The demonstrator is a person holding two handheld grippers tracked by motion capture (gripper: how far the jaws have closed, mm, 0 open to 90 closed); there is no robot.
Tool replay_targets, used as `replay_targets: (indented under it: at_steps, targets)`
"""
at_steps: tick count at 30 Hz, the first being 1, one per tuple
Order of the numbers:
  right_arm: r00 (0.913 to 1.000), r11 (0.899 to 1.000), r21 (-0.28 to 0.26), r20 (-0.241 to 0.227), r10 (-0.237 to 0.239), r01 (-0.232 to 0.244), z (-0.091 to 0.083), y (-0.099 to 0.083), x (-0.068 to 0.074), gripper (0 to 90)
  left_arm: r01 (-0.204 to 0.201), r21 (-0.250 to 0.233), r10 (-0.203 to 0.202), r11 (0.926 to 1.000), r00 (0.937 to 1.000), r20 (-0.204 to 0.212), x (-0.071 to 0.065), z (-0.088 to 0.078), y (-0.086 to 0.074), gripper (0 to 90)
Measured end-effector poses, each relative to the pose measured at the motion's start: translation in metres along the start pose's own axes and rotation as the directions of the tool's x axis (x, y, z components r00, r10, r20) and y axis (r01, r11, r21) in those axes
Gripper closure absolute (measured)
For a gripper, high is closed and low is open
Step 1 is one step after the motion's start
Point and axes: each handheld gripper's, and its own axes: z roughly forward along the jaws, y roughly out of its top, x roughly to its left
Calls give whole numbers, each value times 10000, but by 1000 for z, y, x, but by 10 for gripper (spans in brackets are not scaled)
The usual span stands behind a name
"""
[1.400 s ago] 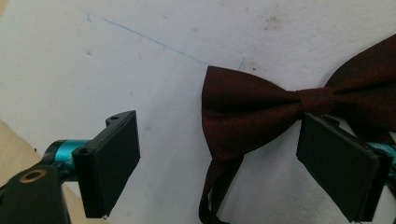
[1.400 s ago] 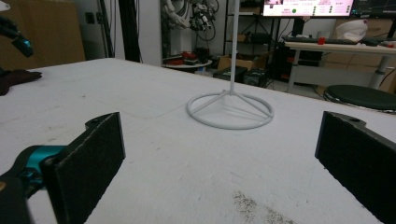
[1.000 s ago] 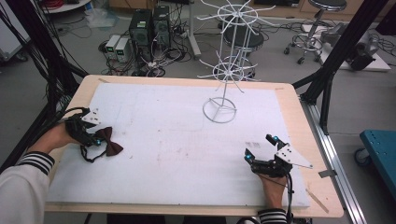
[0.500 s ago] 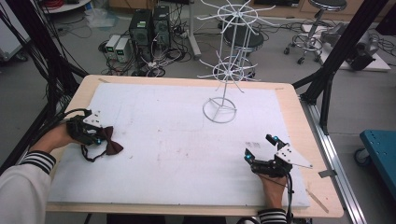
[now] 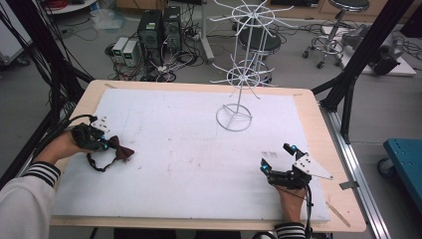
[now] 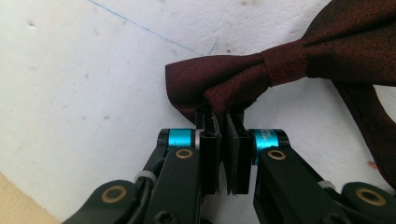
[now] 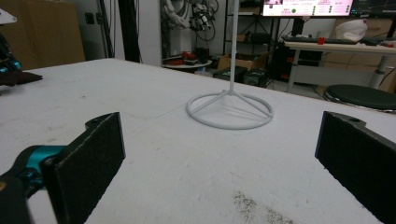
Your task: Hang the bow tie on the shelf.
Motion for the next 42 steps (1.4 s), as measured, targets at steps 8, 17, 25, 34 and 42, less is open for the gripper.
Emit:
replay_targets:
  at_steps: [8,17,25,34,42]
  targets:
    - [10000,10000,-11,22,15,-15,0,0,0,8,390,-382,-394,9985,9992,-82,-2,-4,1,851]
    - [10000,10000,4,-10,2,-2,0,0,0,8,884,-1183,-903,9890,9959,-106,-5,-9,3,852]
    - [10000,10000,-25,-60,36,-36,0,0,-1,8,1455,-2078,-1505,9673,9886,-83,-10,-19,7,851]
    - [9997,9997,-33,-95,241,-241,0,1,-3,8,1726,-2941,-1850,9401,9826,-148,-19,-30,19,851]
    - [9989,9989,91,-107,465,-464,0,4,-6,9,1775,-3532,-1848,9186,9827,131,-28,-31,34,852]
